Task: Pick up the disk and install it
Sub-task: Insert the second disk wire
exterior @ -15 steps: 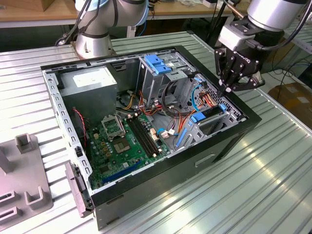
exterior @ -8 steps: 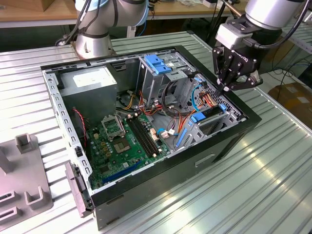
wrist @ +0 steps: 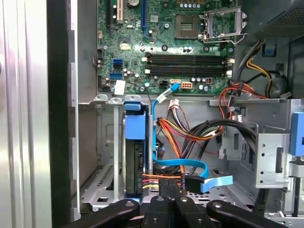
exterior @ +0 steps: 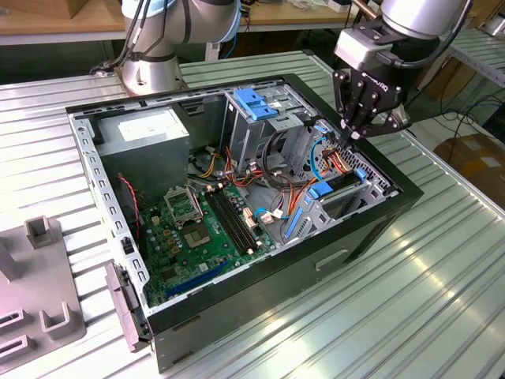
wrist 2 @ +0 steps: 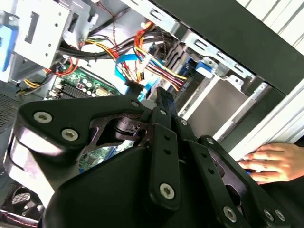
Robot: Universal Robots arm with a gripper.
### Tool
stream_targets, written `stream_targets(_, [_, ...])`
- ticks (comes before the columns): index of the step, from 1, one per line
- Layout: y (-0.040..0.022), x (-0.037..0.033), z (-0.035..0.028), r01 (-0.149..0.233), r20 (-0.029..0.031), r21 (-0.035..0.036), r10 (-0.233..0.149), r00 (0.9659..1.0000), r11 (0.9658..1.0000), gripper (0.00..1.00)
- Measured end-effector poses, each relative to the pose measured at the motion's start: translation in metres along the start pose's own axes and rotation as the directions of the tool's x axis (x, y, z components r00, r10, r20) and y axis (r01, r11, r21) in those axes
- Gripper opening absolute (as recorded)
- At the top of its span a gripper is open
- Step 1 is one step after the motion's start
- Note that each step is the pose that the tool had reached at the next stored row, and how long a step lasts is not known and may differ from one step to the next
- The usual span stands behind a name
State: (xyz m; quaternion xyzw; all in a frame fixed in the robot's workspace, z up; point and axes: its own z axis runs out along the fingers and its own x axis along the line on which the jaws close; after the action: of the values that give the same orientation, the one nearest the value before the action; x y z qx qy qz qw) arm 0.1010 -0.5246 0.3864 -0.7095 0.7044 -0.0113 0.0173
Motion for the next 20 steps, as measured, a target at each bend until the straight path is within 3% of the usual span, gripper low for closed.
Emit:
stream_targets(5, [0.0014, -0.0209, -0.0001, 0.002, -0.0001, -0.0001, -0.002, 1.0000, 1.0000, 0.10])
stream_targets(9, [0.0018, -0.0332, -0.0043, 0.004, -0.0117, -0.0002, -0.004, 0.9999, 1.0000, 0.10])
stream_targets(10, [0.0023, -0.0347, -0.0048, 0.005, -0.0146, -0.0003, -0.005, 0.9999, 1.0000, 0.10])
stream_targets(14, [0.0076, -0.0348, -0.0050, 0.006, -0.0153, -0.0002, -0.006, 0.9999, 1.0000, 0.10])
stream_targets(16, [0.0086, -0.0348, -0.0051, 0.007, -0.0239, 0.0003, -0.007, 0.9997, 1.0000, 0.24])
stream_targets(17, [0.0088, -0.0348, -0.0050, 0.008, -0.0268, 0.0003, -0.008, 0.9996, 1.0000, 0.24])
stream_targets(18, [0.0094, -0.0348, -0.0051, 0.009, -0.0323, 0.0005, -0.009, 0.9994, 1.0000, 0.30])
stream_targets(20, [0.0097, -0.0348, -0.0051, 0.010, -0.0434, 0.0005, -0.010, 0.9990, 1.0000, 0.30])
